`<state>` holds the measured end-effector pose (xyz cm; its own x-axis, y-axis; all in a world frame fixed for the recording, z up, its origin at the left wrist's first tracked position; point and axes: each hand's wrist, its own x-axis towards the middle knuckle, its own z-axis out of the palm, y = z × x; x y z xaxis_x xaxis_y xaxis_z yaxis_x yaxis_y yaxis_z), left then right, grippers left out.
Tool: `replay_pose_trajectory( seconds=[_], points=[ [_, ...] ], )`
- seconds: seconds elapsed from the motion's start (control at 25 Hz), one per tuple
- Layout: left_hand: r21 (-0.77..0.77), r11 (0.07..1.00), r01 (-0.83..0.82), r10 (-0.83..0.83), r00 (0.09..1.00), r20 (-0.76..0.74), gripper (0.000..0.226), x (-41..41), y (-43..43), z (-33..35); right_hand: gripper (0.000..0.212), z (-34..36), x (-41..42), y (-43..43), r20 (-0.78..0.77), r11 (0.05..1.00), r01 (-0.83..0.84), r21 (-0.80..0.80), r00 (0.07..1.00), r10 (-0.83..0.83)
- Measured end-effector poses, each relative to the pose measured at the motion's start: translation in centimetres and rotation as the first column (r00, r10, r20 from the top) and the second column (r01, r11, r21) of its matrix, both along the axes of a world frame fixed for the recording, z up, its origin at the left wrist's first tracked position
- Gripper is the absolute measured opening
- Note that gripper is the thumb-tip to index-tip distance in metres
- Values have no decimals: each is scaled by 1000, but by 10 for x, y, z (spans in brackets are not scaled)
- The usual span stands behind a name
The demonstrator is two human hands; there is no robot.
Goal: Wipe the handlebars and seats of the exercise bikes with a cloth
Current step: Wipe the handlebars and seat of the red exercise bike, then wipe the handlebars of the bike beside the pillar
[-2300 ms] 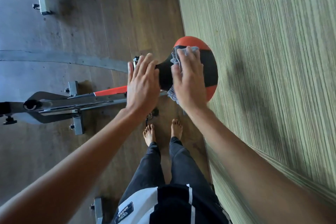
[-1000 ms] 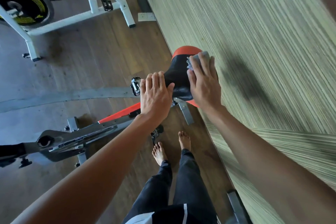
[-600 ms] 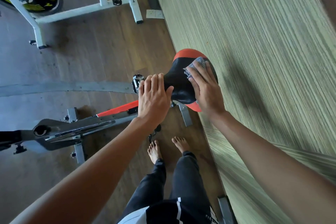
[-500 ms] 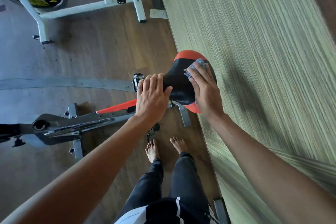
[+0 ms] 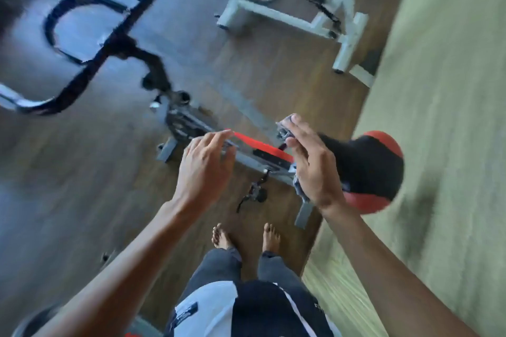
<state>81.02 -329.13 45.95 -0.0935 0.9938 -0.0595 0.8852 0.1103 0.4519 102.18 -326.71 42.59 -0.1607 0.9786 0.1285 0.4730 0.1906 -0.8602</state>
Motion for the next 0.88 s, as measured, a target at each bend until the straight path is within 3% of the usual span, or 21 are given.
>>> replay_pose_trajectory(
  seconds=[0.2, 0.44, 0.68, 0.88],
  points=[
    [67, 917, -392, 393, 920, 7, 38, -92, -93, 25, 34, 21, -137, -20, -39, 899, -437, 36, 898, 438],
    [132, 631, -764, 760, 643, 92, 26, -188, -240, 49, 32, 47, -290, -115, -111, 621, -783, 18, 616, 780],
    [230, 355, -906, 901, 397, 173, 25, -256, -389, 70, 31, 60, -416, -255, -137, 403, -911, 87, 390, 911],
    [303, 208, -930, 920, 291, 263, 23, -315, -450, 82, 28, 68, -503, -323, -220, 386, -908, 161, 348, 911]
  ],
)
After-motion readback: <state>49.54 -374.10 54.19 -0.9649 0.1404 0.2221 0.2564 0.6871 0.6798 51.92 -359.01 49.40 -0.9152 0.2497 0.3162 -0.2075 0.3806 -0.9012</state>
